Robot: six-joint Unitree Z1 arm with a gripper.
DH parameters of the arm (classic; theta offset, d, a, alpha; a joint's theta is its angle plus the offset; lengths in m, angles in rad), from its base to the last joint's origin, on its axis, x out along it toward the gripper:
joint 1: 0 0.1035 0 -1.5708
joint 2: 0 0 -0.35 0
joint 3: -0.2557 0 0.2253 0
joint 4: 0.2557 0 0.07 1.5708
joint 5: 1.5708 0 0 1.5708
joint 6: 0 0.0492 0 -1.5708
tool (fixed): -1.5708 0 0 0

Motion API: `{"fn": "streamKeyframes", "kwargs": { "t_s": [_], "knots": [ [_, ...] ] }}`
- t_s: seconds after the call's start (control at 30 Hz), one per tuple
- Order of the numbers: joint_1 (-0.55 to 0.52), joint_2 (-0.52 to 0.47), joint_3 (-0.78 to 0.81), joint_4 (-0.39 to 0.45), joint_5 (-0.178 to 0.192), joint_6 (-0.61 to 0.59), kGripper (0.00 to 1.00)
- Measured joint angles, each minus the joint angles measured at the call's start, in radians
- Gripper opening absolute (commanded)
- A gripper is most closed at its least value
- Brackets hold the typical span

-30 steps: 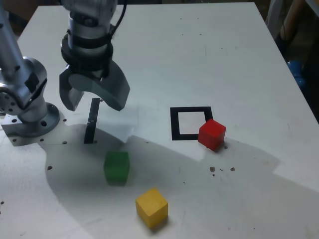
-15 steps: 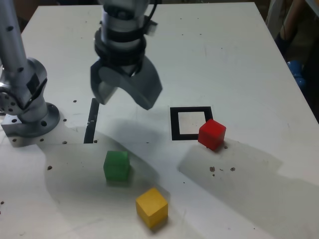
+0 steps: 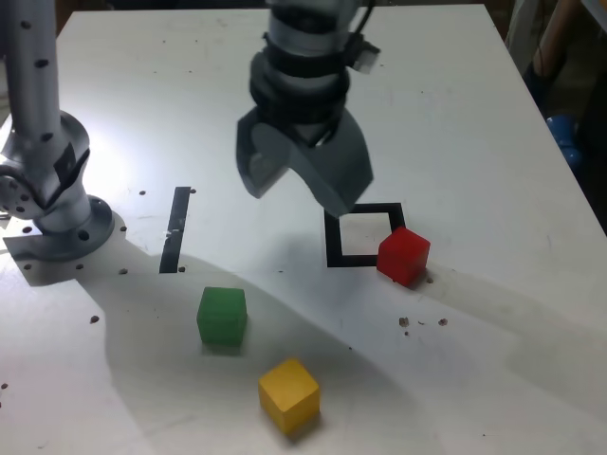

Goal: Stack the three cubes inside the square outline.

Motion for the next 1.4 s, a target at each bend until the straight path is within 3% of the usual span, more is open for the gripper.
{"fn": "streamKeyframes", "kwargs": {
  "t_s": [0.3,1.0,1.23,1.4],
  "knots": [
    [-0.055,0.131,-0.184,0.038,0.0,0.033,0.97],
    [-0.078,0.341,-0.387,0.079,-0.007,0.067,0.86],
    [-0.078,0.388,-0.411,0.073,-0.015,0.068,0.78],
    [-0.078,0.409,-0.423,0.068,-0.018,0.068,0.63]
  ]
}}
